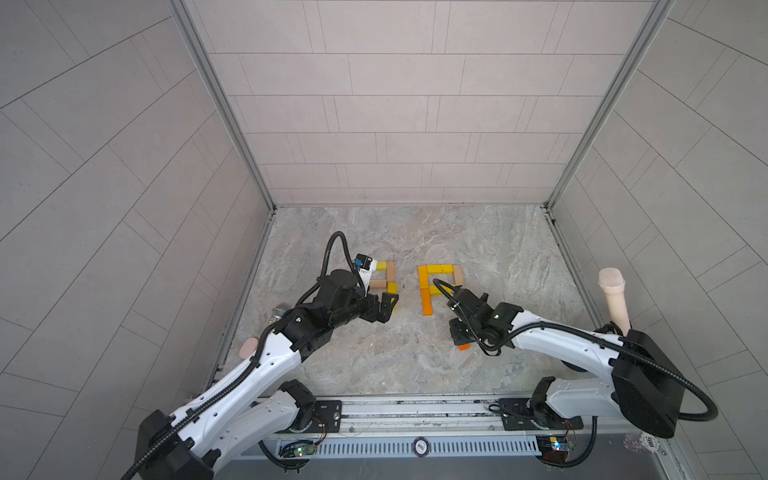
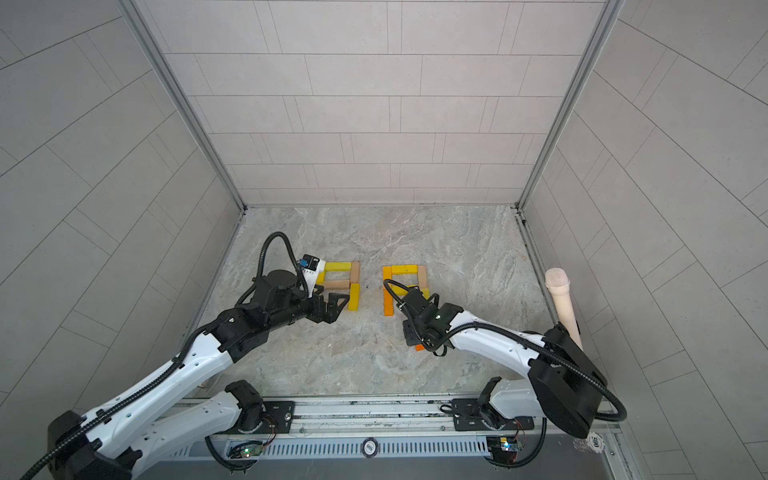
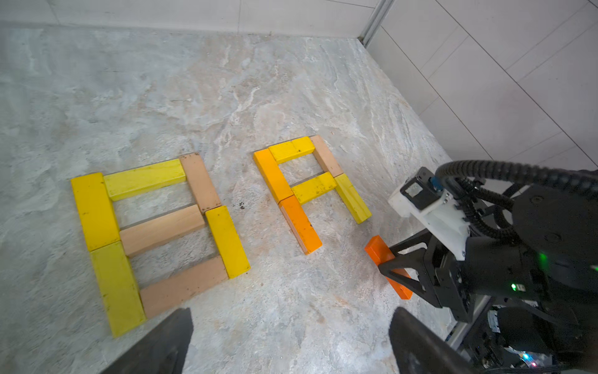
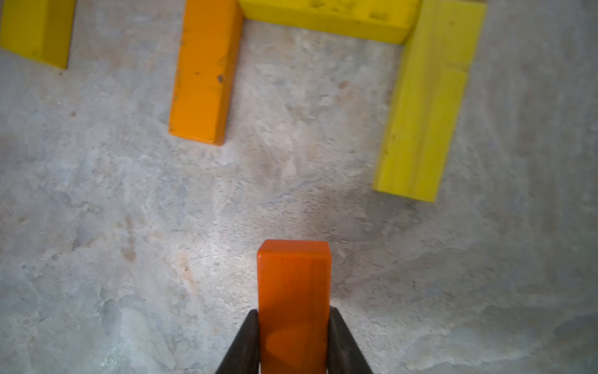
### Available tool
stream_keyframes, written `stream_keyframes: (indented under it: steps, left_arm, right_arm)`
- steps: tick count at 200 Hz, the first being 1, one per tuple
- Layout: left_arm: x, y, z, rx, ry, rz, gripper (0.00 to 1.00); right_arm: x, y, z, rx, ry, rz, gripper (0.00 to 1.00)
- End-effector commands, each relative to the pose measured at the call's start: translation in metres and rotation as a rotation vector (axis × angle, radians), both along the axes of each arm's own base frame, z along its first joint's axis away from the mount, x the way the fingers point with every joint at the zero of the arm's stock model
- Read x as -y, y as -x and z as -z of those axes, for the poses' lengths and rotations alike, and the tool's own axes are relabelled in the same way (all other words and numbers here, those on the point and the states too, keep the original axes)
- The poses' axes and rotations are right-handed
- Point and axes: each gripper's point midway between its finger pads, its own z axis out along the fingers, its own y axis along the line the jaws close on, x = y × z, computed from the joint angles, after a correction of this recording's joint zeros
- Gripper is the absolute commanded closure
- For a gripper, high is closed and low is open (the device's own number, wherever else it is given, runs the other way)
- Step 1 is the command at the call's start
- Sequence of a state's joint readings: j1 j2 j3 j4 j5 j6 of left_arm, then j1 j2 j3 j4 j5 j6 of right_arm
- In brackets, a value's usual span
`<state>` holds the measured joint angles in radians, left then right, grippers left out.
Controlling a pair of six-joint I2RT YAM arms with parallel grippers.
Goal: Assemble the number 8 with building blocks
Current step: Pick up the building block from the center of the board, then place the building block at the center of the board.
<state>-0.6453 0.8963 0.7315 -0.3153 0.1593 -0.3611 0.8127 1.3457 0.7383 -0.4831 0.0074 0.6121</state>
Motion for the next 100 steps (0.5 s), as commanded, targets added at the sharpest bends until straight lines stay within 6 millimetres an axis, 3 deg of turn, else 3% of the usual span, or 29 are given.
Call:
stream_keyframes:
  steps: [1,28,100]
  left_arm:
    - [-0.017,0.000,0.008,-0.039,-0.009,-0.089,0.00]
    - [-0.029,-0.002,0.012,-0.062,0.019,-0.151,0.00]
    - [-0.030,0.000,0.012,-0.073,0.039,-0.154,0.00]
  right_arm:
    - [-0.020,0.003,0.001,0.013,0.039,-0.128,0.71]
    - [-0.040,0.016,0.015,-0.029,0.060,-0.245,0.69]
    - [-0.058,0.025,0.028,-0.057,0.124,-0.331,0.66]
